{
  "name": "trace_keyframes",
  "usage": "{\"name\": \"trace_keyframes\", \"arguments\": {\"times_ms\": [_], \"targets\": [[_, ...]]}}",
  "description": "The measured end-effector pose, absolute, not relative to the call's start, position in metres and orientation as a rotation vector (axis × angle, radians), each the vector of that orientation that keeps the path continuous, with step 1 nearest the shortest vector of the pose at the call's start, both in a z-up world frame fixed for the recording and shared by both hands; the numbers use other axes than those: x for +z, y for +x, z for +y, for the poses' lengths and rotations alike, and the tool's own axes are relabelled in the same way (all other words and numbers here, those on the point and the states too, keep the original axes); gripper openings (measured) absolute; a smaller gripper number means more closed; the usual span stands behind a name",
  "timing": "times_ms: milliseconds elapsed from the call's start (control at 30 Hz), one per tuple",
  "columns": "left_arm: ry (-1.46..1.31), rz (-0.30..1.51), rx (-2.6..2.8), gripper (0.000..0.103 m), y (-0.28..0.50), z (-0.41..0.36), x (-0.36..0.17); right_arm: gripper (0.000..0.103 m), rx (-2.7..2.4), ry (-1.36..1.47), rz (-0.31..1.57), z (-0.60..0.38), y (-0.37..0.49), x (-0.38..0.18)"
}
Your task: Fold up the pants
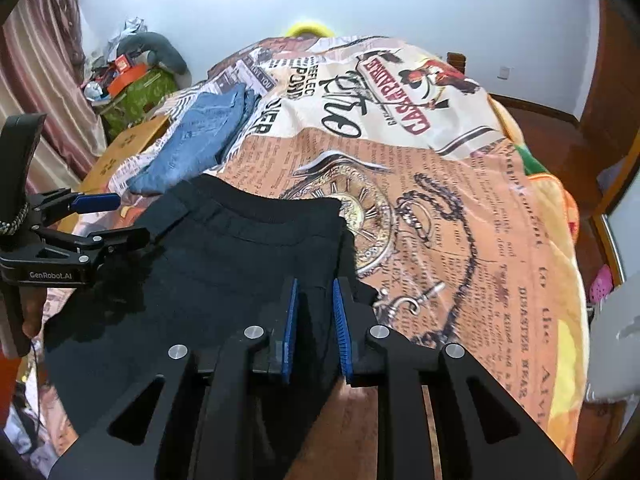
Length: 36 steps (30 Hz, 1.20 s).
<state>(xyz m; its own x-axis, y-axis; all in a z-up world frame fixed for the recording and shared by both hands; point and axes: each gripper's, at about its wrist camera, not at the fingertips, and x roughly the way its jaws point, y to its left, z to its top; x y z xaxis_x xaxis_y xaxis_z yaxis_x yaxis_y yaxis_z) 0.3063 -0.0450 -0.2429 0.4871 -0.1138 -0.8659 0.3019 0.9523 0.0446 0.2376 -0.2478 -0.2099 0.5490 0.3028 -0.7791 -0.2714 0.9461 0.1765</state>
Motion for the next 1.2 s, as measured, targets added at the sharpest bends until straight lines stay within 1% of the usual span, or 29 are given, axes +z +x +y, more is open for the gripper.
{"name": "trace_keyframes", "arguments": {"times_ms": [67,133,167,233,300,633,700,867,967,1033,1167,1200], "targets": [[0.194,1.021,-0.26,0.084,0.301,-0.042,-0.236,0.027,0.34,0.041,0.915,-0.25,0.23,-0.203],[0.178,1.023,-0.27,0.084,0.296,-0.039,-0.233,0.038,0.335,0.043,0.901,-0.252,0.221,-0.196],[0.167,1.03,-0.274,0.084,0.294,-0.037,-0.233,0.041,0.331,0.047,0.896,-0.253,0.217,-0.194],[0.134,1.055,-0.286,0.084,0.29,-0.031,-0.235,0.05,0.326,0.061,0.891,-0.255,0.21,-0.192],[0.105,1.09,-0.293,0.084,0.288,-0.025,-0.241,0.053,0.329,0.084,0.896,-0.256,0.205,-0.194],[0.091,1.22,-0.337,0.084,0.282,-0.021,-0.274,0.054,0.36,0.217,1.038,-0.256,0.2,-0.244],[0.098,1.239,-0.349,0.084,0.287,-0.026,-0.278,0.058,0.374,0.266,1.052,-0.259,0.204,-0.248],[0.129,1.293,-0.413,0.084,0.302,-0.045,-0.289,0.058,0.418,0.308,1.093,-0.255,0.218,-0.26],[0.095,1.336,-0.456,0.086,0.312,-0.048,-0.294,0.059,0.434,0.31,1.098,-0.253,0.226,-0.262],[0.076,1.351,-0.475,0.087,0.318,-0.049,-0.296,0.061,0.448,0.321,1.103,-0.252,0.231,-0.263],[0.074,1.35,-0.507,0.087,0.325,-0.057,-0.298,0.061,0.47,0.322,1.098,-0.251,0.235,-0.264],[0.072,1.346,-0.516,0.087,0.326,-0.059,-0.298,0.059,0.474,0.318,1.096,-0.252,0.236,-0.265]]}}
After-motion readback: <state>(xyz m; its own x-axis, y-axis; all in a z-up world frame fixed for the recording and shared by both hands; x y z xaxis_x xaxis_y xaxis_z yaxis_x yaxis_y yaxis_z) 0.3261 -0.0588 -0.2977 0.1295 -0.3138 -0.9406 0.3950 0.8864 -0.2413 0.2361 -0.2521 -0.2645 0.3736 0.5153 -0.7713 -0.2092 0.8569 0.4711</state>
